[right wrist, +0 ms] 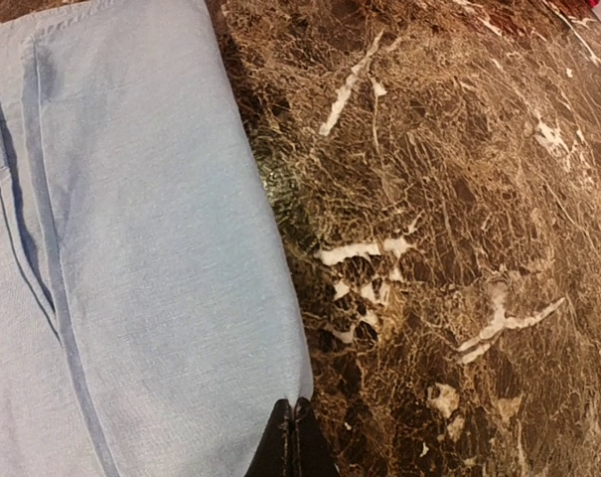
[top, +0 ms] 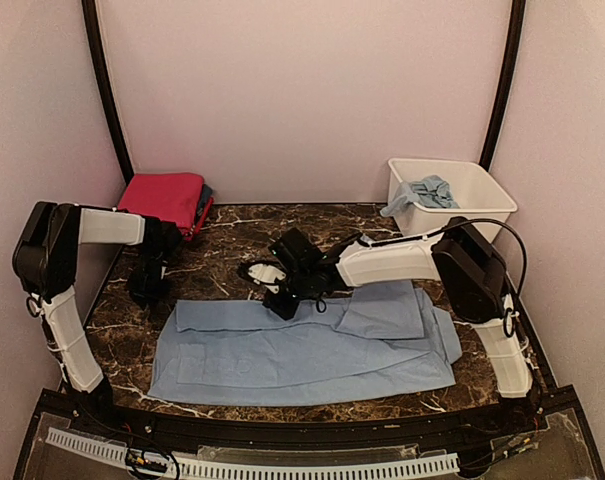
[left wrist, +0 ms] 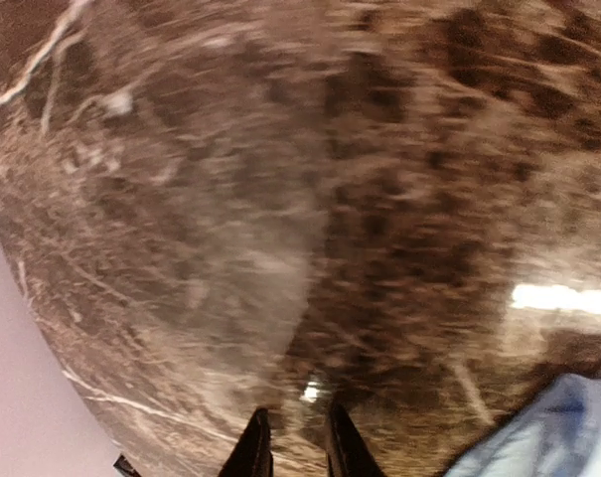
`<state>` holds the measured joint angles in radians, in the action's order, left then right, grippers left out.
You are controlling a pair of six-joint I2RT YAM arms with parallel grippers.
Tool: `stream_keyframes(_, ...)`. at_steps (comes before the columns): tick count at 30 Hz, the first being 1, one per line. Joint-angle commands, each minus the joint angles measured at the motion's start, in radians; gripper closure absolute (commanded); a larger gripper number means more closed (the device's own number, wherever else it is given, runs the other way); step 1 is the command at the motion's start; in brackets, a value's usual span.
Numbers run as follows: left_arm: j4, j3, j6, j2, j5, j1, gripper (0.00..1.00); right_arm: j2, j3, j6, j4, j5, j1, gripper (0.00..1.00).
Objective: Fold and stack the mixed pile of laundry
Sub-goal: Smooth out the rectangle-folded shirt at the center of the board.
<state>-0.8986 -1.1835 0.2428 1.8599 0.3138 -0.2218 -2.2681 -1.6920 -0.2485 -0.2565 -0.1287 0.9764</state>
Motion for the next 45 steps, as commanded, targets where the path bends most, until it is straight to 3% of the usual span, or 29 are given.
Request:
stream_keyframes(1,-0.071,-0.045,0.021,-0.007,0.135,0.062,0.82,0.053,0.023,0.018,0.044,0.013,-0.010,1.00)
stream_keyframes(4,-0.020,-0.060,0.021,-0.053,0.072,0.066,0.82,0.040,0.001,0.021,0.042,-0.004,-0.010,1.00)
stream_keyframes(8,0.101,-0.047,0.008,-0.225,-0.161,0.065,0.72,0.012,-0.069,0.035,0.025,0.012,-0.011,1.00)
stream_keyframes(12,0.171,-0.045,-0.003,-0.316,-0.229,0.065,0.64,-0.085,-0.209,0.036,-0.054,0.068,-0.021,1.00)
stream_keyframes(15,0.218,-0.039,-0.019,-0.358,-0.344,0.062,0.56,-0.106,-0.262,0.059,-0.104,0.053,-0.029,0.68)
stream_keyframes(18,0.290,-0.008,-0.014,-0.395,-0.474,0.038,0.43,-0.030,-0.203,0.106,-0.090,0.024,-0.037,0.36)
stream_keyframes(20,0.321,0.011,-0.012,-0.394,-0.506,0.002,0.41,0.050,-0.141,0.138,-0.072,-0.006,-0.048,0.29)
stream_keyframes(26,0.334,0.038,0.015,-0.287,-0.521,-0.120,0.49,0.266,0.089,0.227,-0.079,-0.113,-0.110,0.29)
stream_keyframes(29,0.306,0.039,0.023,-0.217,-0.492,-0.157,0.53,0.324,0.198,0.259,-0.107,-0.112,-0.139,0.35)
stream_keyframes(35,0.234,0.060,0.021,-0.158,-0.399,-0.163,0.66,0.381,0.396,0.344,-0.106,-0.126,-0.156,0.46)
stream_keyframes(45,0.148,0.024,-0.028,-0.044,-0.237,-0.162,0.68,0.438,0.616,0.425,-0.050,-0.226,-0.132,0.52)
